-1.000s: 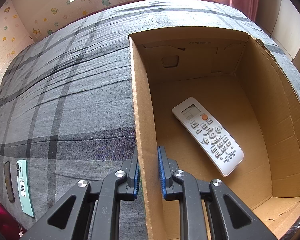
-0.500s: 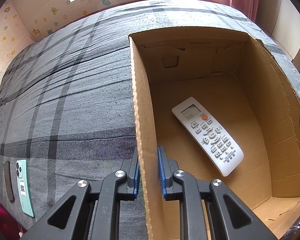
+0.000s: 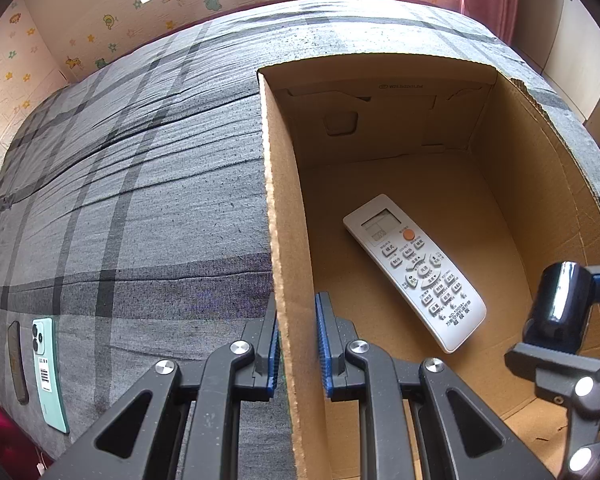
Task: Organize rigid objects
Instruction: 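Lift the black object with the right tool over the box, then lower the black object into the box and open the right tool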
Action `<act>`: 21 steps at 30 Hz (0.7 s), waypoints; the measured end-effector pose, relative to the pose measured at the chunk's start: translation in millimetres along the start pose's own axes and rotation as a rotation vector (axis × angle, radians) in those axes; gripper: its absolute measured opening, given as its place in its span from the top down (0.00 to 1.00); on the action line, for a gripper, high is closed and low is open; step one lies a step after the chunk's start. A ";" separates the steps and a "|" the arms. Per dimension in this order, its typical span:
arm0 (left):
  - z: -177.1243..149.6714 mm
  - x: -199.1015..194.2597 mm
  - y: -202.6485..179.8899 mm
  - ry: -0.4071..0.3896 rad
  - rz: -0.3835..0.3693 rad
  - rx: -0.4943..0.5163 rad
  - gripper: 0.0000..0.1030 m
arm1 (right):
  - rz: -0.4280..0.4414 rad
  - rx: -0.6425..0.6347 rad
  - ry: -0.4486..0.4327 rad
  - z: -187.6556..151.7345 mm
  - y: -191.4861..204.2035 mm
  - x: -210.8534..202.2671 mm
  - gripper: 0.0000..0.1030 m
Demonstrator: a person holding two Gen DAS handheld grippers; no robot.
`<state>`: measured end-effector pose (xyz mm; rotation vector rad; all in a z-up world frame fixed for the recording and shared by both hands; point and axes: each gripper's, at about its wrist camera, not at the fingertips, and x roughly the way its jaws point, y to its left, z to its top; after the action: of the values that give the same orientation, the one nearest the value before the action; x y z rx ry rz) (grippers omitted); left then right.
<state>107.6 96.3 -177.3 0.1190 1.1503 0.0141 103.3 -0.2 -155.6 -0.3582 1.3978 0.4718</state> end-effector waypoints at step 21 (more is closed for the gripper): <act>-2.4 -0.4 0.2 -0.003 0.001 0.002 0.82 | -0.031 0.061 0.084 -9.8 8.4 59.1 0.52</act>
<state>105.3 96.7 -177.8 0.1216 1.1474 0.0136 96.9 8.2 -215.2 -0.3526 1.4829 0.3917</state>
